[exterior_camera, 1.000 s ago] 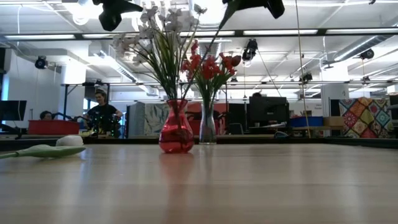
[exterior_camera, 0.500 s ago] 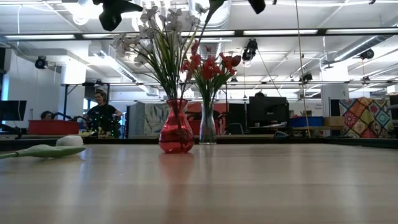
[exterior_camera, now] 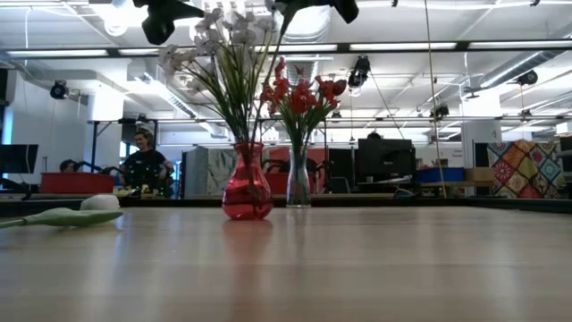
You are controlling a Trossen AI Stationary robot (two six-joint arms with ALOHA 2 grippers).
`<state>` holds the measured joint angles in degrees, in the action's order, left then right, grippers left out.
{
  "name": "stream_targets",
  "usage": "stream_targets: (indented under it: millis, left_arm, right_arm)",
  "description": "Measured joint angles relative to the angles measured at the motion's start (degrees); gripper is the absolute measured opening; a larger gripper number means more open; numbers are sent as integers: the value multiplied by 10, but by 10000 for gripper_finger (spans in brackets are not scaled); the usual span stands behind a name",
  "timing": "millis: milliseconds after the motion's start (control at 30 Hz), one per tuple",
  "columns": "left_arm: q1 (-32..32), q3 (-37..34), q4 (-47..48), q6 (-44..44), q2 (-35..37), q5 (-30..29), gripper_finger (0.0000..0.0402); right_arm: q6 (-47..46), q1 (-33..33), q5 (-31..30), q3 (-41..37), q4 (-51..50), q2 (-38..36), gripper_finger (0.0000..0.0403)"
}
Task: Sort flowers into vase by color
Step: Put the top white tulip into the red vase
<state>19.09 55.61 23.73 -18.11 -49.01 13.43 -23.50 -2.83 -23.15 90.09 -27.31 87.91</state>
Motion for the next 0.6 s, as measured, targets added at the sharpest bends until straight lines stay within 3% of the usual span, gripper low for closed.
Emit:
stream_targets:
  millis: [333, 467, 600]
  left_arm:
    - [-1, 0, 1, 5, 3, -9, 121]
    - [-1, 0, 1, 6, 4, -9, 121]
    - [-1, 0, 3, 7, 4, -9, 121]
  right_arm:
    - [-18, 18, 8, 113, -124, 59, 164]
    - [-14, 22, 9, 161, -158, 71, 179]
    - [-14, 29, 9, 198, -192, 85, 168]
